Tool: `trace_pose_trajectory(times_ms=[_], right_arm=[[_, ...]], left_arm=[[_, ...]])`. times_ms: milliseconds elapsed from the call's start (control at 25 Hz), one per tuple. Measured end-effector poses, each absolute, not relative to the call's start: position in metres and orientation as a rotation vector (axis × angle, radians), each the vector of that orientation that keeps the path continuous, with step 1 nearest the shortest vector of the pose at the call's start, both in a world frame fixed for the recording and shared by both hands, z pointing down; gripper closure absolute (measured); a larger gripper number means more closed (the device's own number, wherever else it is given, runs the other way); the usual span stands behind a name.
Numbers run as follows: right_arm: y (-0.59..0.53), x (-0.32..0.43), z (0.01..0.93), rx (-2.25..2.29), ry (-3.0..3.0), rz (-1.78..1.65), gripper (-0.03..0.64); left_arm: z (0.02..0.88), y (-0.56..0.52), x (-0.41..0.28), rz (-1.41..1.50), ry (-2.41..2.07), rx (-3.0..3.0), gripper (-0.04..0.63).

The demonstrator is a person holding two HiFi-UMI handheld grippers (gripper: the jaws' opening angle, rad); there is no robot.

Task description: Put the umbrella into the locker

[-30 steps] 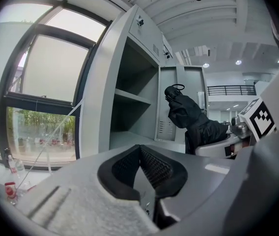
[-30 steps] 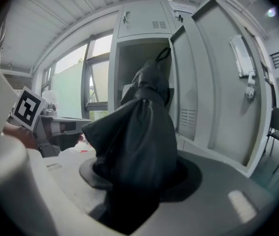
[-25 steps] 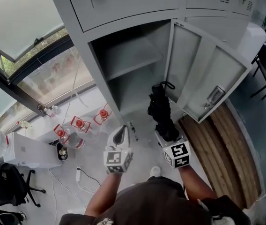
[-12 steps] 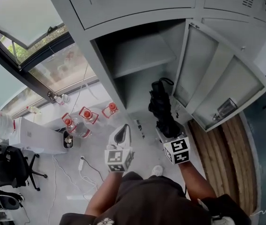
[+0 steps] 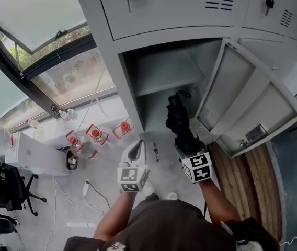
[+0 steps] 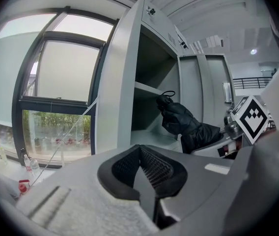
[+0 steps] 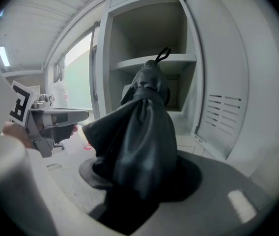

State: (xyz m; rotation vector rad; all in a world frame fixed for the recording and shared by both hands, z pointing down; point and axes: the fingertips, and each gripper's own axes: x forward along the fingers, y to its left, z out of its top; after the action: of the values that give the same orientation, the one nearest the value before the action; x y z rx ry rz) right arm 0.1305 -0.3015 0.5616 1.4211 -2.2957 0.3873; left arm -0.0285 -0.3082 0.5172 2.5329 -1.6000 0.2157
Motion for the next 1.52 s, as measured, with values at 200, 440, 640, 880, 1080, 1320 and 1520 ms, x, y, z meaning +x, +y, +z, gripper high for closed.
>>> trace_pose_trajectory(times_ms=[200,440,640,880,1080,1320,1520], right_arm=[[-0.319,0.128,0.563,1.406,-2.246,0.408,0.387],[-0.341,0.126,0.560,1.394,-2.208,0.411,0.387],[-0.364,0.121,0.555,1.403,-2.194,0.424,0.387],[-0.390,0.110,0.544,1.400,-2.192,0.403,0.387],[-0.407,0.104,0.536,1.400,-2.195,0.390,0.385],[-0.429,0.096,0.533,1.389,-2.193,0.393,0.385],[-0.445,0.097,0.536,1.405,-2.157,0.402,0.385]], left_arm=[[0.512,-0.319,-0.030,0.202,-1.582,2.566,0.591],[0.514,-0.330,-0.038,0.193,-1.596,2.554,0.591],[0.517,-0.336,-0.048,0.198,-1.617,2.536,0.592],[0.518,-0.339,-0.056,0.199,-1.625,2.530,0.592],[0.516,-0.340,-0.061,0.198,-1.632,2.530,0.592],[0.518,-0.343,-0.067,0.199,-1.639,2.522,0.592],[0.518,-0.343,-0.067,0.201,-1.635,2.525,0.592]])
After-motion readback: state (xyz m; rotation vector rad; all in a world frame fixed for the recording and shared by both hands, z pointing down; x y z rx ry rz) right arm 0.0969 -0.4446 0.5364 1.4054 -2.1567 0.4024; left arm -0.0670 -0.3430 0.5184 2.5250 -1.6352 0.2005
